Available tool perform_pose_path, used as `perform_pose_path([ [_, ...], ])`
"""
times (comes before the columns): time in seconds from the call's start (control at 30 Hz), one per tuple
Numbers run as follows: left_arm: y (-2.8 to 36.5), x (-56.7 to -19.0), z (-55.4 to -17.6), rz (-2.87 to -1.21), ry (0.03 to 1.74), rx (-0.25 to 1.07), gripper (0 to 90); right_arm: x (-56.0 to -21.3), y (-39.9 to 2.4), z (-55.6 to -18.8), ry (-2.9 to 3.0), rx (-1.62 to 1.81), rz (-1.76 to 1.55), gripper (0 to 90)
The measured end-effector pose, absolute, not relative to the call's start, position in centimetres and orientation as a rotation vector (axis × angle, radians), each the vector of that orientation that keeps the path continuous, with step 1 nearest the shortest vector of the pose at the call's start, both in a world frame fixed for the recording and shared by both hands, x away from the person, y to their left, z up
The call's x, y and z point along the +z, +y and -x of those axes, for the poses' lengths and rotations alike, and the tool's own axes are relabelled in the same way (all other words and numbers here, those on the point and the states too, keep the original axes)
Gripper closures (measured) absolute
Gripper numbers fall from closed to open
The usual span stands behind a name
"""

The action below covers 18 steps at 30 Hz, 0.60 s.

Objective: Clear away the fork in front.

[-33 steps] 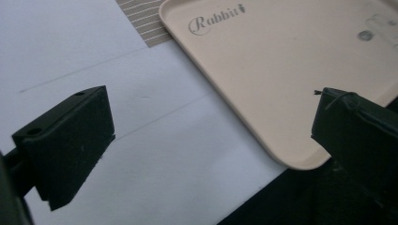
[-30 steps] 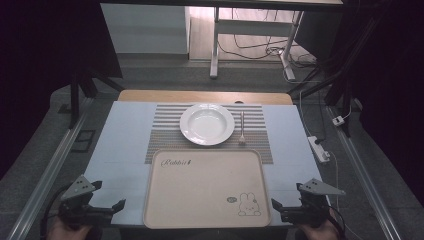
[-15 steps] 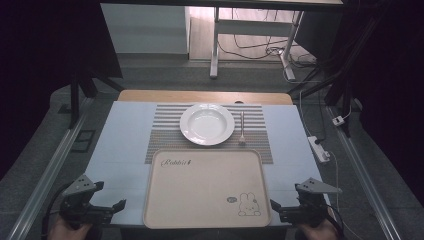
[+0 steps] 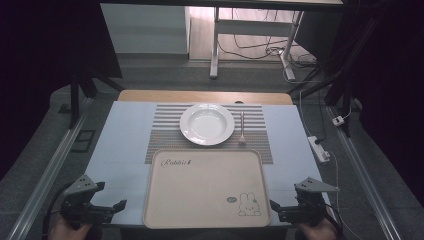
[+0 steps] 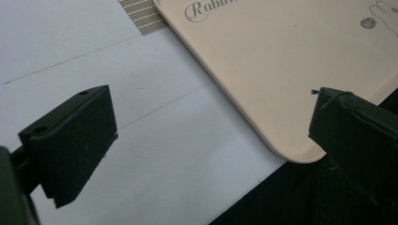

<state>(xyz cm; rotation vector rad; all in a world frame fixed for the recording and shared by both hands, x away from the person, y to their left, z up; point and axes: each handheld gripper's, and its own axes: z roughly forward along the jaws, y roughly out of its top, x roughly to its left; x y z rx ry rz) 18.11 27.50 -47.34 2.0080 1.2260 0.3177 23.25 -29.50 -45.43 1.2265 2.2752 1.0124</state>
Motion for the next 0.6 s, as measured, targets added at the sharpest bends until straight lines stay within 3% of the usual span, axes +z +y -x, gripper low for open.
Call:
perform_pose_path([
  [0.6, 27.50, -47.39, -18.26, -2.011, 1.242, 0.309, 2.3, -45.70, -28.63, -24.15, 2.317, 0.952, -1.133, 0.0],
])
